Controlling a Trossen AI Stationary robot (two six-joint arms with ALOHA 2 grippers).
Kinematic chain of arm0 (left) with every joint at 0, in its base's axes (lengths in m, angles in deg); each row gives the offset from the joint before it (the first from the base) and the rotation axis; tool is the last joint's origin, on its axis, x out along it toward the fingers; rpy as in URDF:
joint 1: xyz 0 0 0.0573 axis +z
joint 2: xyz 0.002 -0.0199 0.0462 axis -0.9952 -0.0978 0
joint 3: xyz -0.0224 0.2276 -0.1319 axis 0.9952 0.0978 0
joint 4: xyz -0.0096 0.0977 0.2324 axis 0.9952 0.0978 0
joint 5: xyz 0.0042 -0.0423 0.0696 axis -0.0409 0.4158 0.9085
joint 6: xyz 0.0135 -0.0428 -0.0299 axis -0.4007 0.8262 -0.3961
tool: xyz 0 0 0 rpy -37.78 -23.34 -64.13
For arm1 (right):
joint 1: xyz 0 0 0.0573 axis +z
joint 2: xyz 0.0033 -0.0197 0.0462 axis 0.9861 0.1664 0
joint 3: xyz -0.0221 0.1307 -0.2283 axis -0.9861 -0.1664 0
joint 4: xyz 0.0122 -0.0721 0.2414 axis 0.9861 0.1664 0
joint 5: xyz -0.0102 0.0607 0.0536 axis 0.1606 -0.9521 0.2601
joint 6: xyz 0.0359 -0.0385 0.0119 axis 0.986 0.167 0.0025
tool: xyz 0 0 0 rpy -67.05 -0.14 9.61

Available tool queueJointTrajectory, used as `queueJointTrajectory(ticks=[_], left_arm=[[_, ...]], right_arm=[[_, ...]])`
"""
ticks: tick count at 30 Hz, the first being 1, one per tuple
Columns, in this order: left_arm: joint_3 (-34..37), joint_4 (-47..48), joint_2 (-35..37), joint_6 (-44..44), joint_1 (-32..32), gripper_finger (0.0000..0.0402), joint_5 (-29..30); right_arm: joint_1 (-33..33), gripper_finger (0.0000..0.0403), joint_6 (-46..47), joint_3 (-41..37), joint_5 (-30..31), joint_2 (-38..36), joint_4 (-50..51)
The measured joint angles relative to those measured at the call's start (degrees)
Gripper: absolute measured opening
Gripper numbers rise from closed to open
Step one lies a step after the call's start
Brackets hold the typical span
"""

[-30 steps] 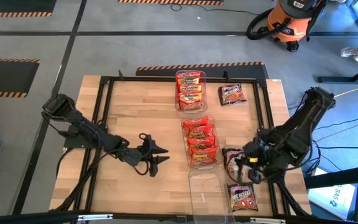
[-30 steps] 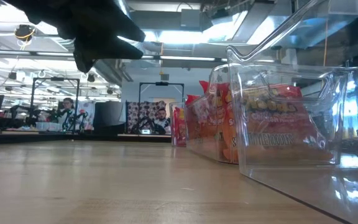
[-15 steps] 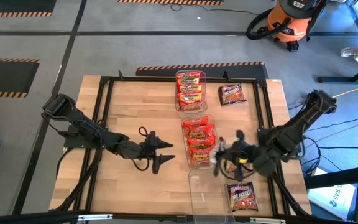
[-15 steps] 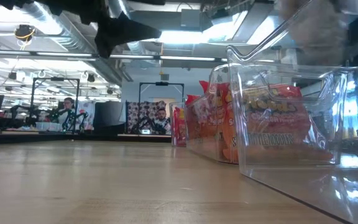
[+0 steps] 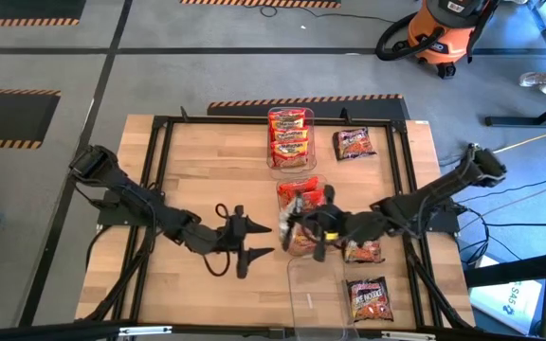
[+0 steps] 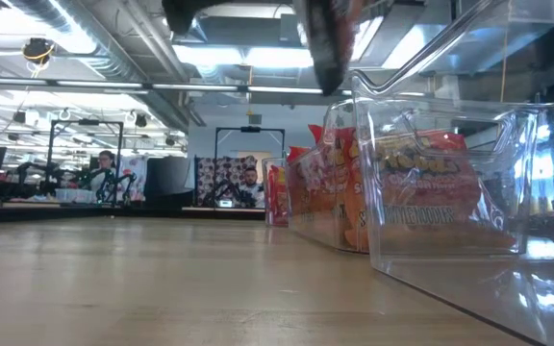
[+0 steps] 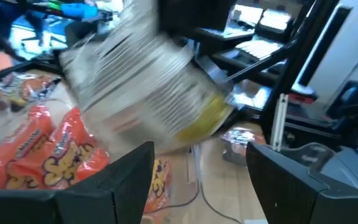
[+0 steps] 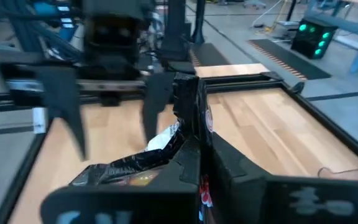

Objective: Sort Maruchan noodles
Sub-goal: Put the black noddle pack into the bottom transparent bin

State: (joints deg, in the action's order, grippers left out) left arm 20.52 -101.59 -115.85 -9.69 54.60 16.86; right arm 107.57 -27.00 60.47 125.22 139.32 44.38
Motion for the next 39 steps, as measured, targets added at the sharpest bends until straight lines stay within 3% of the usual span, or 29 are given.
queueJointTrajectory(ticks=[7, 13, 19, 23, 31, 34, 39], left_arm=[[-8.3, 22.9, 0.3, 9.1, -2.1, 0.0248, 2.5], [-16.0, 50.9, 0.5, 27.9, -6.8, 0.0248, 1.2], [-17.0, 66.8, 0.5, 45.5, -11.7, 0.0248, 1.0], [-15.9, 69.0, 0.3, 50.2, -13.4, 0.0248, 3.2], [-15.3, 68.7, 0.3, 49.0, -13.9, 0.0247, 5.4], [-15.3, 68.7, 0.3, 47.9, -13.9, 0.0247, 6.6], [-15.3, 68.6, 0.3, 46.2, -13.9, 0.0247, 7.9]], right_arm=[[-4.2, 0.0000, -3.8, 0.0, -4.0, 6.4, -10.4], [-6.4, 0.0000, -3.8, 0.0, -12.4, 12.2, -14.6], [-6.8, 0.0000, -3.8, 0.0, -16.0, 18.8, -20.6], [-7.5, 0.0000, -3.8, 0.0, -16.1, 22.8, -25.4], [-9.1, 0.0008, -0.4, 0.0, -20.2, 28.6, -29.4], [-10.1, 0.0034, 2.2, 0.9, -21.7, 30.5, -29.5], [-11.2, 0.0114, 2.4, 5.4, -24.4, 34.9, -29.1]])
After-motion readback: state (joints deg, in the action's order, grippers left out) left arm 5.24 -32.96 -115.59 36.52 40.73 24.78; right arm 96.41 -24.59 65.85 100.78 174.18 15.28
